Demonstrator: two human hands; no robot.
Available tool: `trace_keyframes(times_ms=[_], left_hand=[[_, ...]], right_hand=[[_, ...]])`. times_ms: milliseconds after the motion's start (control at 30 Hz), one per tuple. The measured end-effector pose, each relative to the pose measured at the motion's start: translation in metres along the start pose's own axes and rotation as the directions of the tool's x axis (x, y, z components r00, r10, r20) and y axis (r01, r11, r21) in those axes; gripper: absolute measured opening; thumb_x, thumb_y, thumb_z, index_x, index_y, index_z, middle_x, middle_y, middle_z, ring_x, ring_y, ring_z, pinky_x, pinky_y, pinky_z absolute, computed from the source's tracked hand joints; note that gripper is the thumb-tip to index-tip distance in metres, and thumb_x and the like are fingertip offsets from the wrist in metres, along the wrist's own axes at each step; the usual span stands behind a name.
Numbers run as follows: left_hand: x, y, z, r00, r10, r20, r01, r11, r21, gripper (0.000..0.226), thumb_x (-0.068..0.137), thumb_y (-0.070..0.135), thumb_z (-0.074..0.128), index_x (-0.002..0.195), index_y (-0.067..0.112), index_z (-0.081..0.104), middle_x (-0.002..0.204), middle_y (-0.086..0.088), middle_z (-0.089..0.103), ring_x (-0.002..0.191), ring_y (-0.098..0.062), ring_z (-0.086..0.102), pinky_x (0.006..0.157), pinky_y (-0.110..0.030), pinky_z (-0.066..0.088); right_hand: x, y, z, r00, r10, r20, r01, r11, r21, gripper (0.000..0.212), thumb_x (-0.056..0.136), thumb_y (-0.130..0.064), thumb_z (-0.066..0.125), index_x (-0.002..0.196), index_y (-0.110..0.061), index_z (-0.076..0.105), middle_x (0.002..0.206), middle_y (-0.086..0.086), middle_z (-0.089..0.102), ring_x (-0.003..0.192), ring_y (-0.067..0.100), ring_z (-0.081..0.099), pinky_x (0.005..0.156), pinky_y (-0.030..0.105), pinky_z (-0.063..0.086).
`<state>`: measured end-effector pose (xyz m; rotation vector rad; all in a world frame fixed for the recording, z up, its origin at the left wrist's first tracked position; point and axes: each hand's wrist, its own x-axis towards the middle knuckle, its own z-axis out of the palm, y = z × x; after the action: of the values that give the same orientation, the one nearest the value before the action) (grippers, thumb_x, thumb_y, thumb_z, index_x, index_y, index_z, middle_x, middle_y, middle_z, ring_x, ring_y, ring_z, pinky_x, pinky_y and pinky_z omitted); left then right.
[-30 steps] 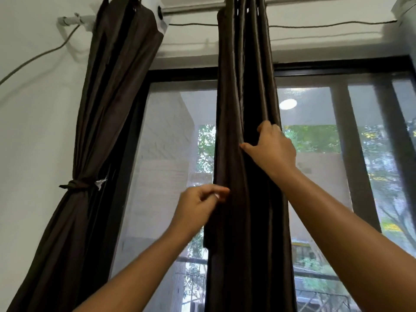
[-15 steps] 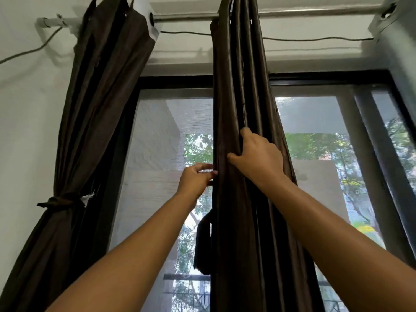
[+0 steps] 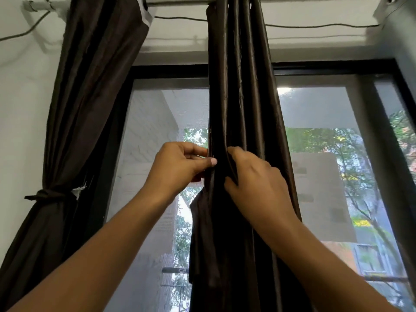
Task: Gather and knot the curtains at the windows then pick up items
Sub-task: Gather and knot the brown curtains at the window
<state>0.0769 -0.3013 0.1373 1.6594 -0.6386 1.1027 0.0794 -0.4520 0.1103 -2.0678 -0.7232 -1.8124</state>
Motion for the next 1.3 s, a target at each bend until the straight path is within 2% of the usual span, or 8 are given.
trace_keyframes(times_ms=[100, 267, 467, 633, 767, 867, 1000, 1300], left_hand=[[-0.016, 0.006, 0.002, 0.999, -0.029, 0.032, 0.028, 1.0, 0.012, 0.008, 0.078, 0.012, 0.076, 0.085, 0.013, 0.073, 0.077, -0.006, 0.075, 0.071, -0.017, 0.073, 0.067, -0.027, 0.059], [-0.029, 0.011, 0.006, 0.993, -0.106, 0.06, 0.11, 0.991, -0.081, 0.007, 0.083, 0.018, 0.07, 0.081, 0.013, 0.074, 0.078, -0.005, 0.075, 0.066, -0.012, 0.072, 0.054, -0.015, 0.054], [-0.027, 0.009, 0.008, 0.992, -0.123, 0.038, 0.122, 0.992, 0.006, 0.018, 0.074, 0.026, 0.076, 0.084, 0.011, 0.075, 0.079, -0.007, 0.075, 0.071, -0.013, 0.071, 0.056, -0.016, 0.055], [-0.022, 0.0, 0.011, 0.993, -0.113, -0.016, 0.114, 0.992, 0.054, 0.009, 0.076, 0.015, 0.077, 0.082, 0.009, 0.075, 0.078, -0.01, 0.075, 0.077, -0.026, 0.073, 0.071, -0.03, 0.058], [-0.023, -0.002, 0.008, 0.994, -0.109, -0.023, 0.11, 0.991, 0.072, 0.012, 0.075, 0.017, 0.078, 0.083, 0.009, 0.075, 0.078, -0.009, 0.075, 0.077, -0.024, 0.073, 0.08, -0.04, 0.058], [-0.024, -0.002, 0.006, 0.993, -0.113, -0.035, 0.116, 0.989, 0.09, 0.012, 0.074, 0.018, 0.079, 0.081, 0.009, 0.075, 0.077, -0.008, 0.075, 0.077, -0.025, 0.073, 0.077, -0.039, 0.058], [-0.027, 0.002, 0.012, 0.997, -0.076, -0.016, 0.077, 0.989, 0.126, 0.008, 0.074, 0.022, 0.08, 0.074, 0.015, 0.077, 0.073, -0.005, 0.075, 0.075, -0.021, 0.073, 0.079, -0.042, 0.059], [-0.033, 0.005, 0.024, 0.998, 0.052, -0.022, -0.044, 0.963, 0.266, 0.007, 0.078, 0.027, 0.077, 0.083, 0.023, 0.078, 0.073, 0.005, 0.075, 0.072, -0.01, 0.072, 0.077, -0.039, 0.059]], right_hand=[[-0.018, 0.0, 0.002, 0.999, -0.035, -0.029, 0.037, 0.996, 0.085, 0.042, 0.093, -0.026, 0.052, 0.134, -0.025, 0.044, 0.117, -0.005, 0.056, 0.101, 0.019, 0.059, 0.076, 0.031, 0.048], [-0.033, 0.005, 0.015, 0.993, -0.096, -0.063, 0.104, 0.987, 0.125, 0.034, 0.089, -0.02, 0.057, 0.122, -0.018, 0.061, 0.088, -0.002, 0.058, 0.061, 0.017, 0.059, 0.046, 0.025, 0.044], [-0.034, 0.015, 0.013, 0.974, -0.227, 0.02, 0.224, 0.971, 0.084, 0.042, 0.089, -0.042, 0.04, 0.119, -0.022, 0.062, 0.089, -0.006, 0.056, 0.074, 0.015, 0.059, 0.049, 0.023, 0.04], [-0.029, 0.026, 0.004, 0.992, 0.015, -0.128, -0.001, 0.994, 0.112, 0.027, 0.09, -0.046, 0.052, 0.1, -0.022, 0.06, 0.093, -0.006, 0.051, 0.079, 0.014, 0.055, 0.06, 0.027, 0.045], [-0.027, 0.034, 0.005, 0.974, 0.221, 0.057, -0.221, 0.975, 0.004, 0.039, 0.087, -0.043, 0.06, 0.115, -0.02, 0.045, 0.105, -0.004, 0.053, 0.09, 0.019, 0.059, 0.067, 0.027, 0.042], [-0.033, 0.039, 0.001, 0.975, 0.22, 0.018, -0.221, 0.974, 0.059, 0.018, 0.09, -0.027, 0.057, 0.106, -0.02, 0.056, 0.09, -0.006, 0.059, 0.083, 0.017, 0.06, 0.062, 0.028, 0.041], [-0.042, 0.028, -0.001, 0.976, 0.145, -0.165, -0.114, 0.977, 0.182, 0.024, 0.087, -0.019, 0.063, 0.111, -0.018, 0.065, 0.094, -0.005, 0.063, 0.078, 0.013, 0.061, 0.067, 0.02, 0.047], [-0.043, 0.01, 0.001, 0.96, 0.123, -0.251, -0.038, 0.947, 0.319, 0.023, 0.083, -0.021, 0.064, 0.105, -0.021, 0.071, 0.083, -0.009, 0.06, 0.072, 0.006, 0.055, 0.063, 0.008, 0.039]])
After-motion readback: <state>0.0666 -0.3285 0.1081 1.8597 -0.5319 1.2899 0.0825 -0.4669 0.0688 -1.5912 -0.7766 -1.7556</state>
